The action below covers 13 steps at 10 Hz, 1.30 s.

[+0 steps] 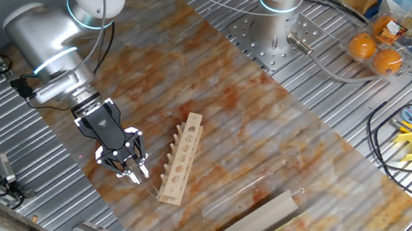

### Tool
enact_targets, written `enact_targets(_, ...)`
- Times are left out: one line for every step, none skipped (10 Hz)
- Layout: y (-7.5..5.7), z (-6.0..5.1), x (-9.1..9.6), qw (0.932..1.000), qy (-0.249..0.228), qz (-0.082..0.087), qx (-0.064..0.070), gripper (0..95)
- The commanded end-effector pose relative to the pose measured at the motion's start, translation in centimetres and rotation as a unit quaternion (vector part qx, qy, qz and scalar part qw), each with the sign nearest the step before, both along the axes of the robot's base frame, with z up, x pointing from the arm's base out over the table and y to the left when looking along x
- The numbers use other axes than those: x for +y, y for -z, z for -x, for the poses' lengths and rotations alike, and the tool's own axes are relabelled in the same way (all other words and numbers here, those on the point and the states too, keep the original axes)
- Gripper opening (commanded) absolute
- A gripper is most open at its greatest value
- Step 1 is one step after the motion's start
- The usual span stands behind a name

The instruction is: Pour out the test tube

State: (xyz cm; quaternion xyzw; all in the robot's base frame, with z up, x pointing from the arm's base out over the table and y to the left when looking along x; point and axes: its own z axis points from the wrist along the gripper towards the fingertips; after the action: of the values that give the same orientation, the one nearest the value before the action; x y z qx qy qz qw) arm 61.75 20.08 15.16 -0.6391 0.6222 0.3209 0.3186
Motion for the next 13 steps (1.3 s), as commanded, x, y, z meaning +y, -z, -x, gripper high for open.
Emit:
enact_targets(-0.01, -0.03, 0.02, 1.0, 0.0, 0.004, 0.001, 0.0)
enact_targets(-0.01, -0.03, 0.01, 1.0, 0.0, 0.005, 0.001, 0.0)
enact_targets(-0.01, -0.03, -0.01, 1.0, 0.0, 0.006, 0.001, 0.0)
enact_targets(-0.01, -0.03, -0.02, 1.0, -0.001, 0.006, 0.001, 0.0)
enact_targets(0.01, -0.04, -0.06, 1.0, -0.002, 0.006, 0.0, 0.0)
enact_targets(0.06, -0.05, -0.16, 1.0, -0.002, 0.007, -0.001, 0.0)
enact_targets(0.1, -0.05, -0.19, 1.0, -0.002, 0.006, -0.002, 0.0)
enact_targets(0.12, -0.06, -0.2, 1.0, -0.003, 0.007, -0.002, 0.0)
enact_targets(0.2, -0.07, -0.22, 1.0, -0.002, 0.007, -0.002, 0.0)
enact_targets(0.2, -0.07, -0.22, 1.0, -0.002, 0.006, -0.003, 0.0)
enact_targets(0.26, -0.08, -0.23, 1.0, -0.002, 0.006, -0.004, 0.0)
enact_targets(0.32, -0.08, -0.22, 1.0, -0.002, 0.006, -0.004, 0.0)
enact_targets(0.39, -0.09, -0.19, 1.0, -0.002, 0.005, -0.004, 0.0)
